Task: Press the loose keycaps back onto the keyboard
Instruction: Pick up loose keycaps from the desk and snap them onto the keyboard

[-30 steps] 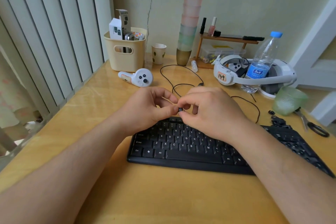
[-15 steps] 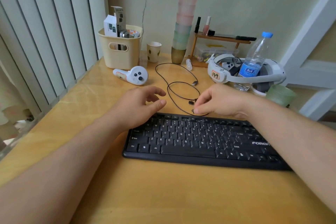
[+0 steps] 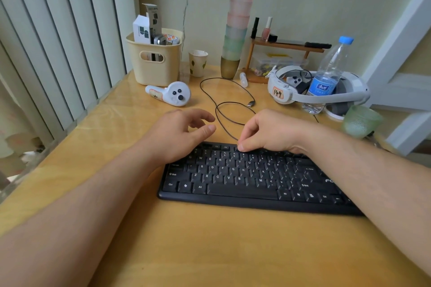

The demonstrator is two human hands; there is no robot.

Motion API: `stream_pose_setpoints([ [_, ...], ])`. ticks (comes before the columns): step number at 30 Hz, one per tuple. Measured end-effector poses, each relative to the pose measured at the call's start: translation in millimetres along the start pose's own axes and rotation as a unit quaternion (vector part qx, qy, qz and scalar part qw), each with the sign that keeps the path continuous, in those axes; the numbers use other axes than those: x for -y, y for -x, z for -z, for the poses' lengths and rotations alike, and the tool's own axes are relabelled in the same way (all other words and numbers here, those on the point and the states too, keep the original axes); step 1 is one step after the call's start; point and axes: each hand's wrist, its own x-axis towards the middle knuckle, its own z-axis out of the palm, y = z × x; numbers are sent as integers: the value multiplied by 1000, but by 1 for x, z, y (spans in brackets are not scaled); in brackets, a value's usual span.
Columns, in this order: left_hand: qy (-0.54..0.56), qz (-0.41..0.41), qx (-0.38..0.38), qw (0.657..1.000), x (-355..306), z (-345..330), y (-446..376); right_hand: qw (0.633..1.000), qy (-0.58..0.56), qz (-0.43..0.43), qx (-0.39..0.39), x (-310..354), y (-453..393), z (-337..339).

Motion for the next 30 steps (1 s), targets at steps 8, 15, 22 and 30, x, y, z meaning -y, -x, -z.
stream_pose_setpoints([
  [8,1,2,-2,1000,1,-1,0,998,55,14,-4,4,4,0],
  [15,-2,-2,-1,1000,1,-1,-1,994,109,13,8,14,3,2],
  [22,-6,-8,-1,1000,0,0,-1,997,35,-32,62,18,-6,5],
  [30,-10,-9,2,1000,0,-1,-2,993,-12,-99,63,14,-18,6],
])
